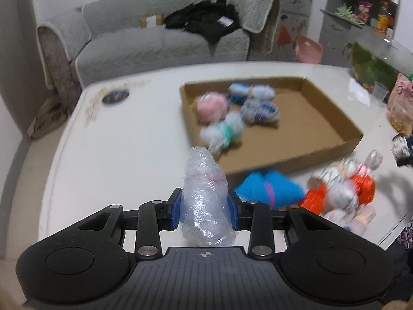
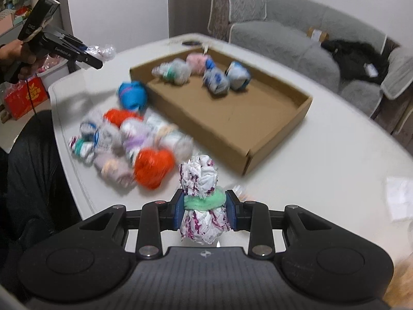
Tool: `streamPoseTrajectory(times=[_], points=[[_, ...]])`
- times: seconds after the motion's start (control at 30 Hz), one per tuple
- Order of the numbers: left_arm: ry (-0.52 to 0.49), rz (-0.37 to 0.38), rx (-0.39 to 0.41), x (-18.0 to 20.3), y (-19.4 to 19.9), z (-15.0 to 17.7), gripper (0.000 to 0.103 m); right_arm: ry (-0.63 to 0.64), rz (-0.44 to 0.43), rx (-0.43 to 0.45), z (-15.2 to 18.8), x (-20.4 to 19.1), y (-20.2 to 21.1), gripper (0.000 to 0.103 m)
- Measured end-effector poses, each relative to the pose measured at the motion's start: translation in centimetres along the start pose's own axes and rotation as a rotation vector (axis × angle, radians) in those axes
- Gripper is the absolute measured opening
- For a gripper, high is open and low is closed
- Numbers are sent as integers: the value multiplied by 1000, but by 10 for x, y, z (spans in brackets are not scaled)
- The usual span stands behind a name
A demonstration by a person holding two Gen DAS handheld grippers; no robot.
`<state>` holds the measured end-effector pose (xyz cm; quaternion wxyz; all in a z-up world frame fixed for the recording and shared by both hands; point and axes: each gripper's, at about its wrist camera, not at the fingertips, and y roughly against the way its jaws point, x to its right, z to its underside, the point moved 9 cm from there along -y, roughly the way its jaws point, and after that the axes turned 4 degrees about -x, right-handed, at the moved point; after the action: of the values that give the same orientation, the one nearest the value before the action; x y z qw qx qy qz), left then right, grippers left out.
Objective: Organize objects
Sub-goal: 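Carry the plastic bag and patterned sock into the tray with both grippers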
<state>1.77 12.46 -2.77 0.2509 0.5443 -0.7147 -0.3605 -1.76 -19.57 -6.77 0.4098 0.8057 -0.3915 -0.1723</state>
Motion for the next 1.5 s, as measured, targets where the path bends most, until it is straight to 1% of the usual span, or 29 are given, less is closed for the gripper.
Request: streamPoseTrajectory(times=[0.13, 0.2, 0.3, 0.43, 0.5, 0.57, 0.67, 0.77, 0.87, 0.97, 1.17, 1.23, 1.4, 1.5], points=[[-39, 17, 49, 15, 15, -41, 43, 38, 26, 68, -38, 15, 15, 30], [-70, 16, 71, 24, 20, -63, 43, 55, 23, 103, -62, 19, 19, 30], [-96, 35, 88, 36, 22, -91, 43, 89, 14, 141, -97, 18, 17, 30], [-109, 70, 73, 50, 13, -117, 43, 128, -22, 171, -142, 12, 5, 30], [-121, 85, 48, 59, 4, -120, 43, 150, -43, 176, -160, 6, -5, 30], [-130, 98, 7, 66, -12, -114, 43, 161, -67, 173, -170, 1, -17, 30], [-118, 107, -70, 69, -42, -98, 43, 167, -93, 145, -177, -2, -42, 30], [-102, 102, -145, 63, -72, -84, 43, 172, -108, 98, -178, -6, -69, 30], [-81, 105, -195, 57, -95, -72, 43, 183, -127, 54, -175, -13, -93, 30], [-84, 103, -230, 53, -111, -64, 43, 190, -139, 20, -172, -18, -113, 30], [-103, 63, -269, 51, -140, -61, 43, 206, -155, -47, -169, -25, -145, 30], [-96, 66, -273, 50, -147, -61, 43, 213, -157, -65, -169, -28, -154, 30], [-98, 25, -258, 46, -162, -69, 43, 231, -140, -90, -172, -28, -169, 30], [-99, -1, -237, 44, -167, -74, 42, 219, -138, -95, -174, -26, -175, 30]])
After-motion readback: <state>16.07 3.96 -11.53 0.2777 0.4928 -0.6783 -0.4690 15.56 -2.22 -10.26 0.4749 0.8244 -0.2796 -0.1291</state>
